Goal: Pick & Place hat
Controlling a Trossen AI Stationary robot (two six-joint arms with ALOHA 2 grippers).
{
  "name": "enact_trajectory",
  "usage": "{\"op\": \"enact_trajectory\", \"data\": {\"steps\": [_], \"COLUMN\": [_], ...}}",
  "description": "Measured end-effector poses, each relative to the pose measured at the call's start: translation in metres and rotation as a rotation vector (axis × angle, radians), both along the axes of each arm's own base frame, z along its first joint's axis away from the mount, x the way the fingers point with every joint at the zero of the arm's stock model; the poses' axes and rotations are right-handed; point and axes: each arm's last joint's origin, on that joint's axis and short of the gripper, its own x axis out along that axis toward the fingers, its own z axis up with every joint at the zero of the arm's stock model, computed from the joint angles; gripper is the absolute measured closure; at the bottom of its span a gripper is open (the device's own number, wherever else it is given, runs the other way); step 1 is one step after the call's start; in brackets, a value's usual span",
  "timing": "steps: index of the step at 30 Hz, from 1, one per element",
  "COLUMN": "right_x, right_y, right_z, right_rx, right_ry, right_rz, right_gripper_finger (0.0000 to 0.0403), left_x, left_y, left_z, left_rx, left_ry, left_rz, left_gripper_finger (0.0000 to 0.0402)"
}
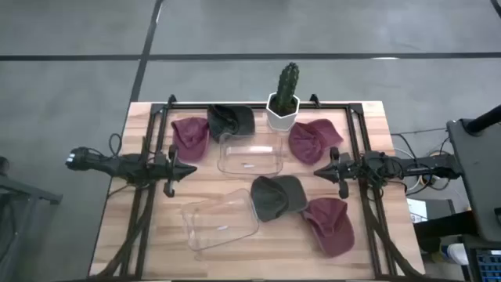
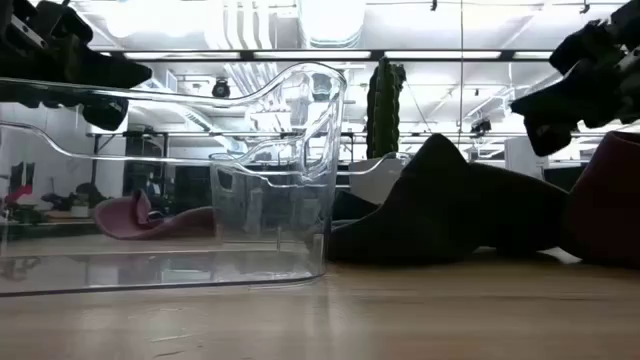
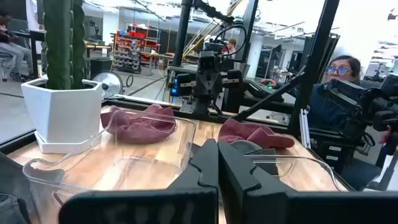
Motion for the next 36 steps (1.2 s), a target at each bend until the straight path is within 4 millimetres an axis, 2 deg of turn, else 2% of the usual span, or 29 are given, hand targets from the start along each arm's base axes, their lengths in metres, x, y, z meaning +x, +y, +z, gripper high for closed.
{"op": "enact_trajectory", "data": {"steps": [3,7,17,21,27,32,36], "right_x": [0.001,0.003,0.002,0.001,0.002,0.003,0.008], "right_y": [0.000,0.000,-0.007,-0.010,-0.008,-0.008,-0.008], "right_z": [0.000,0.006,0.022,0.022,0.023,0.022,0.029], "right_rx": [0.123,0.381,0.894,0.954,1.184,1.242,1.223], "right_ry": [0.011,-0.044,-0.266,-0.320,-0.324,-0.300,-0.284], "right_rz": [-0.016,-0.048,-0.233,-0.325,-0.275,-0.257,-0.295], "right_gripper_finger": [0.0394,0.0394,0.0394,0.0394,0.0394,0.0389,0.0361], "left_x": [0.000,-0.001,-0.004,-0.007,-0.012,-0.016,-0.017], "left_y": [0.000,0.000,0.001,0.002,0.003,0.005,0.005], "left_z": [0.001,0.010,0.023,0.031,0.042,0.048,0.050], "left_rx": [-0.014,-0.110,-0.185,-0.262,-0.396,-0.457,-0.544], "left_ry": [-0.015,-0.112,-0.252,-0.338,-0.468,-0.537,-0.566], "left_rz": [0.004,-0.003,-0.020,-0.034,-0.066,-0.078,-0.110], "left_gripper_finger": [0.0401,0.0401,0.0401,0.0401,0.0401,0.0401,0.0401]}}
